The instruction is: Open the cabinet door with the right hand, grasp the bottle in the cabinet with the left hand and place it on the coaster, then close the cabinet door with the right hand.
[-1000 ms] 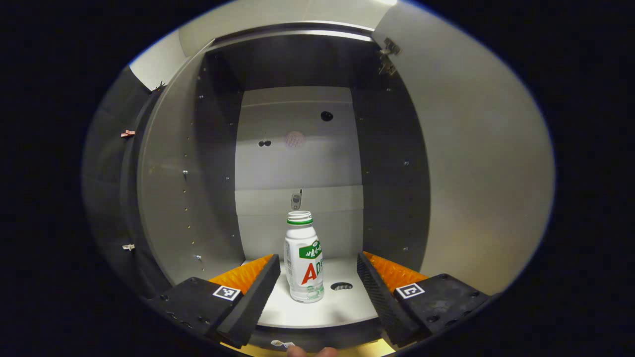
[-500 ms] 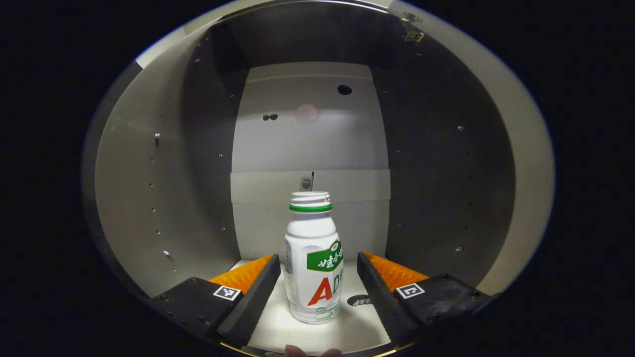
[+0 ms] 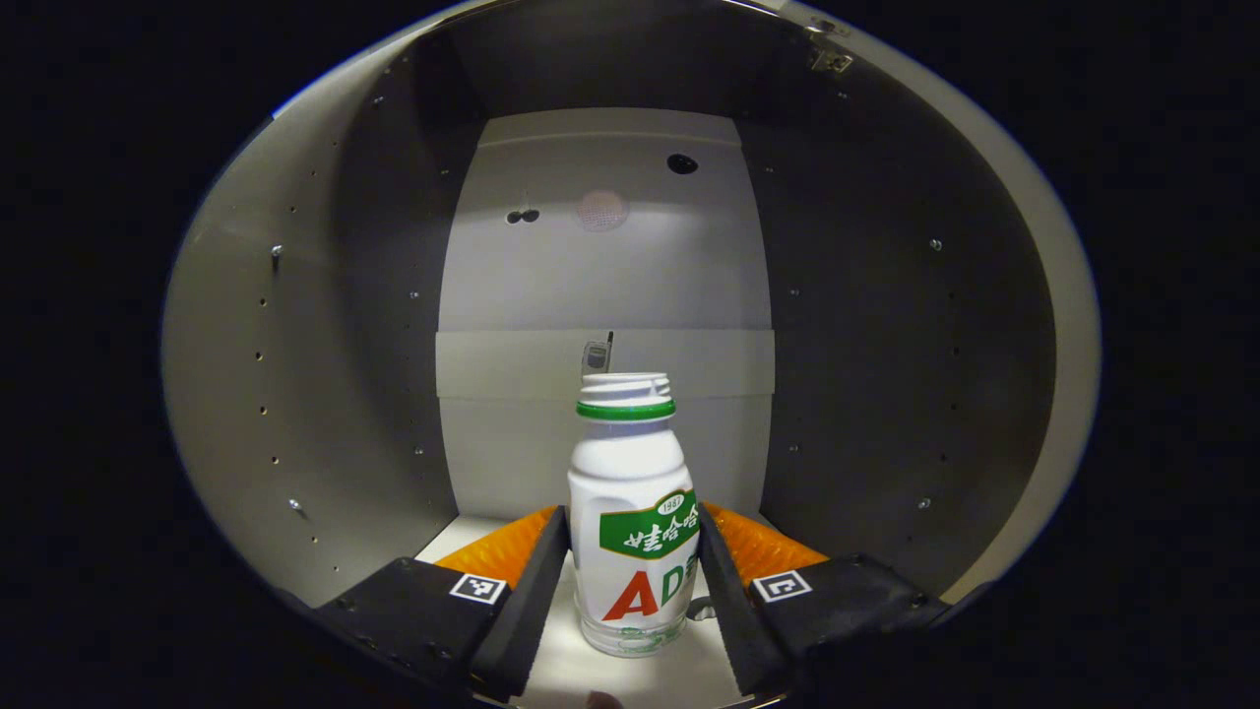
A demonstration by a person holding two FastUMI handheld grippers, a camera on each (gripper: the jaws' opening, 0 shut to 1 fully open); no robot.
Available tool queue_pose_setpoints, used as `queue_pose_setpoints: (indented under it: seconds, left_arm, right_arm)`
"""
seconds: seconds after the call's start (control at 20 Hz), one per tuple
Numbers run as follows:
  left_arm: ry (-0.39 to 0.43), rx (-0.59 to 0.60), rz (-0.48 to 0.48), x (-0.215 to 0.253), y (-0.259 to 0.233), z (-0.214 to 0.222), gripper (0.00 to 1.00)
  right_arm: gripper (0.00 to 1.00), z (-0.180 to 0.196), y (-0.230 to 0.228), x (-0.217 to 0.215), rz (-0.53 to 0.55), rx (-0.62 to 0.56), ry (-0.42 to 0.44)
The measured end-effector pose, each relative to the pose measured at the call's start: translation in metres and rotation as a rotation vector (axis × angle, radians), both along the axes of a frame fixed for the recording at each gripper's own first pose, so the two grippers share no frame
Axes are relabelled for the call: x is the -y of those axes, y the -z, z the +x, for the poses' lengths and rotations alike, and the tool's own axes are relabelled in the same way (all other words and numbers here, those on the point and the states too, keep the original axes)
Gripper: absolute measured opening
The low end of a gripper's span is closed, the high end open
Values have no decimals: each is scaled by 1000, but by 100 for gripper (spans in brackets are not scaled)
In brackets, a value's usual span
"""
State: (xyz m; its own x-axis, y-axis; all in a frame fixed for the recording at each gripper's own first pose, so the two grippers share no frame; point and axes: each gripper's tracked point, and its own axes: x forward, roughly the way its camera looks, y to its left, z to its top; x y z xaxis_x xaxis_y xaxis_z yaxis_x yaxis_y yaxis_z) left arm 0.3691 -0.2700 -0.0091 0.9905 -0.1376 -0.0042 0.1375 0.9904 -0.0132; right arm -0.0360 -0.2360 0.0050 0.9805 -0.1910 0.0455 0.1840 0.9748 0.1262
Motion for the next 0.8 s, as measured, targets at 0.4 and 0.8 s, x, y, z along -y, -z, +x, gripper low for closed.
queue_pose_setpoints:
  seconds: [0.4, 0.8]
  left_arm:
    - [34, 32, -19, -26, -33, -56, 75]
    - [33, 56, -16, -64, -46, -142, 74]
  right_arm:
    - [98, 0, -4, -14, -12, 7, -20]
    - [98, 3, -7, -20, -15, 6, -25]
